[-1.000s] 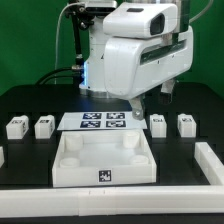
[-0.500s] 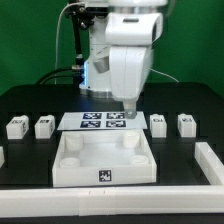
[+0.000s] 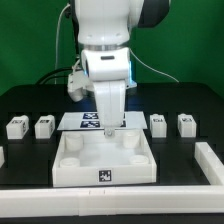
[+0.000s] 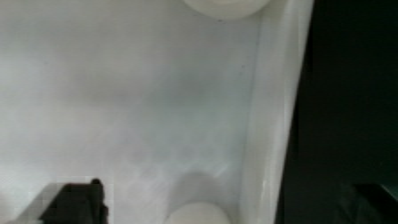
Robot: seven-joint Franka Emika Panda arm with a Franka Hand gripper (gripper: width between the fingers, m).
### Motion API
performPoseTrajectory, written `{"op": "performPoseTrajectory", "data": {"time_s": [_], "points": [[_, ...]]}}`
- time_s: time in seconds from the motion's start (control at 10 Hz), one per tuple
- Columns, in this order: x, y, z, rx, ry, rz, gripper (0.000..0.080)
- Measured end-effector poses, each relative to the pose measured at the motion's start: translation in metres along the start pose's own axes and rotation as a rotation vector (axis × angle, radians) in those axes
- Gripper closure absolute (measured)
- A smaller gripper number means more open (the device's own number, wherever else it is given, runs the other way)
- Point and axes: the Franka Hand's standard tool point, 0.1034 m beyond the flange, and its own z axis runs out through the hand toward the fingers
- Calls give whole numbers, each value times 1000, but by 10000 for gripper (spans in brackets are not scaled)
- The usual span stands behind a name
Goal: Assemble one leg
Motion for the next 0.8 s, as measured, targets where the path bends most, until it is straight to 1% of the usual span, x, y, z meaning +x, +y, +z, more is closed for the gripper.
{"op": "performPoseTrajectory", "data": {"time_s": [0.1, 0.2, 0.4, 0.5, 0.6, 0.7, 0.8], "points": [[-1, -2, 11, 9, 6, 6, 150], [-3, 0, 16, 14, 9, 10, 150], [-7, 1, 18, 15, 12, 21, 150], [-7, 1, 18, 16, 12, 22, 150], [-7, 1, 19, 16, 12, 22, 277], [-7, 0, 19, 17, 12, 22, 426], [-7, 0, 19, 17, 12, 23, 426]]}}
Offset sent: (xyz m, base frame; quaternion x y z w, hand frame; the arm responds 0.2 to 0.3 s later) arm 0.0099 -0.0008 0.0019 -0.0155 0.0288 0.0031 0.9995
